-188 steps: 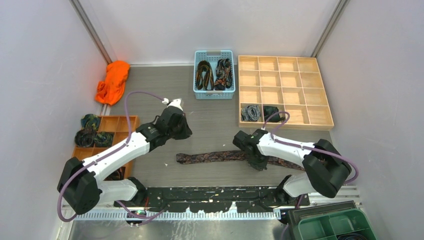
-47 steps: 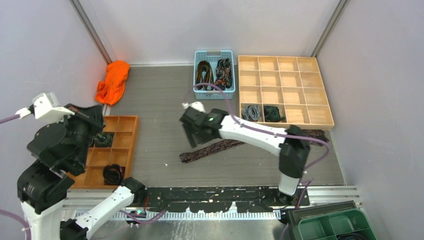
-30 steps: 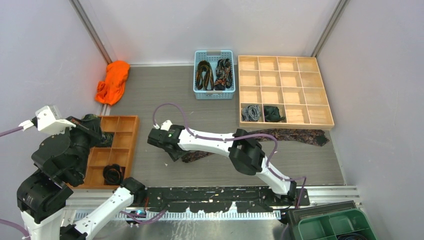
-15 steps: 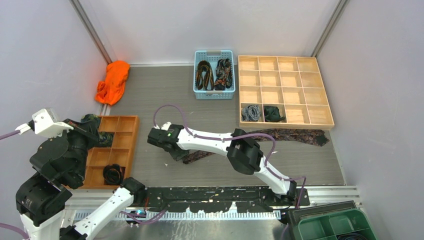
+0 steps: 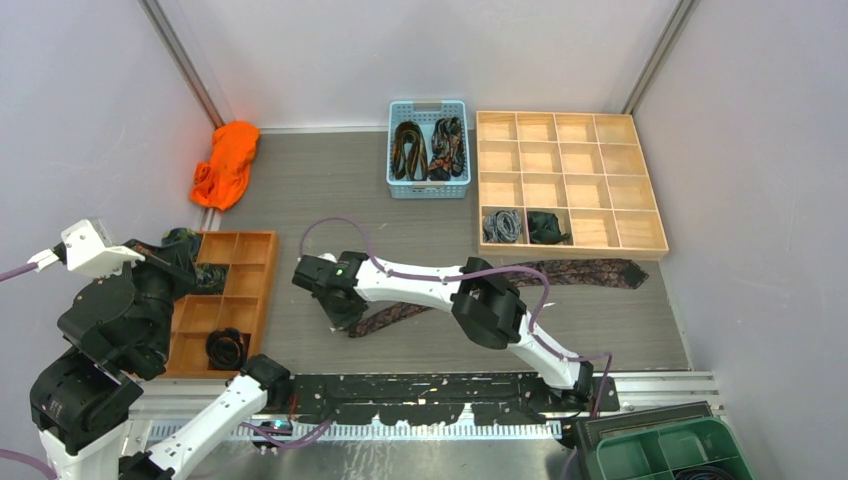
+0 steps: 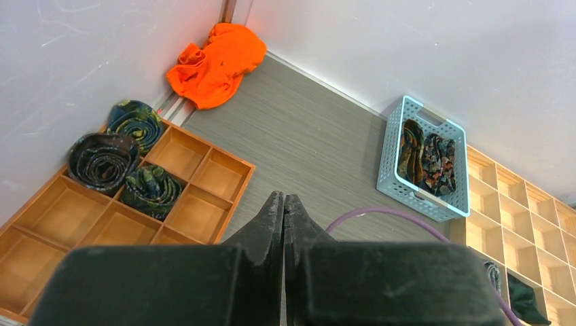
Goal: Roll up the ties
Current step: Roll the tie at the center of the board.
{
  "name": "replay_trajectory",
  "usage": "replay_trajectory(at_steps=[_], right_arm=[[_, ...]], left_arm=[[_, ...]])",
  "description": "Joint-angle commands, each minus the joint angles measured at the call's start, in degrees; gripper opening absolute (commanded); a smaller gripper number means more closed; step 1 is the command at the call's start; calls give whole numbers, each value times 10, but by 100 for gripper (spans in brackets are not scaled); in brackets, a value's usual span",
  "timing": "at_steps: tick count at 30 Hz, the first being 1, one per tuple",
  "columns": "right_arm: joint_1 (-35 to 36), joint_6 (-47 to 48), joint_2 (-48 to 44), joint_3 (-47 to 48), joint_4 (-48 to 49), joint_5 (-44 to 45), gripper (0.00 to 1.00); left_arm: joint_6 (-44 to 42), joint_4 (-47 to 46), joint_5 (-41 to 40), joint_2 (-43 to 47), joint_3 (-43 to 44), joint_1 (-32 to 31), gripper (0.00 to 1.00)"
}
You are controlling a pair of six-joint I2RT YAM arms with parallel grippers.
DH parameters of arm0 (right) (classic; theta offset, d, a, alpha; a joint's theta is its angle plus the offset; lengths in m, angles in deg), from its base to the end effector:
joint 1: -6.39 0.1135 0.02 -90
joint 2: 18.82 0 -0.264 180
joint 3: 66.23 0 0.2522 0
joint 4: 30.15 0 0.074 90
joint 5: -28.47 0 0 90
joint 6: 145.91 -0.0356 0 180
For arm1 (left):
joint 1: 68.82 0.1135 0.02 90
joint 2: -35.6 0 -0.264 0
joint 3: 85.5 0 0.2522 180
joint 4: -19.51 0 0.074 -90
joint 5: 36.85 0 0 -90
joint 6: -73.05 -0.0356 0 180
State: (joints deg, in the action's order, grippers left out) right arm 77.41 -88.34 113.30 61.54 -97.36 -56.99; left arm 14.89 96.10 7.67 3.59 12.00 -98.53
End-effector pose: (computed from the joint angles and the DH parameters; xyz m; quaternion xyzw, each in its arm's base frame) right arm 0.1598 0.4560 0.1863 -0.3199 0.9330 0.1015 0.1299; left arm 0.0107 0.0231 0.4639 -0.2588 0.7075 -0.0434 0.6562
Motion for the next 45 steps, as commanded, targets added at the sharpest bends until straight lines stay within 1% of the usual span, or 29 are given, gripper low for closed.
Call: replay_trajectory(at_steps=[1, 6, 11, 15, 19, 25, 30, 34, 36, 39, 41, 42, 45], right_arm=[[-9, 11, -41, -19, 69, -100, 2], [-45, 0, -94, -103, 157, -173, 1], [-100, -41, -175, -232, 281, -280, 1], [-140, -68, -223, -310, 350, -350, 1], [-176, -92, -242, -372, 409, -402, 1], [-228, -112, -257, -461, 483, -444, 1], [-259, -93, -274, -509, 480, -428, 1], [-274, -70, -284, -526, 458, -411, 1], [-275, -58, -283, -524, 440, -395, 3], [-276, -31, -277, -508, 391, -358, 9], [-276, -18, -274, -501, 371, -341, 20], [-276, -12, -273, -498, 361, -333, 23], [-275, 2, -272, -490, 333, -306, 27]], left_arm=[[-9, -13, -7, -8, -1, 2, 1], [-9, -28, 11, -15, -13, 2, 1], [-19, -81, 61, -36, -55, 2, 0], [-12, -118, 106, -63, -100, 2, 0], [-5, -168, 161, -89, -139, 2, 0], [-13, -235, 239, -125, -186, 2, 0], [-8, -271, 299, -156, -215, 2, 0], [-5, -300, 340, -165, -242, 1, 0], [-5, -308, 353, -168, -253, 1, 0], [-2, -312, 364, -171, -270, 0, 0], [1, -316, 370, -171, -284, -1, 0], [4, -319, 372, -170, -292, -2, 0], [14, -330, 385, -172, -318, -3, 0]])
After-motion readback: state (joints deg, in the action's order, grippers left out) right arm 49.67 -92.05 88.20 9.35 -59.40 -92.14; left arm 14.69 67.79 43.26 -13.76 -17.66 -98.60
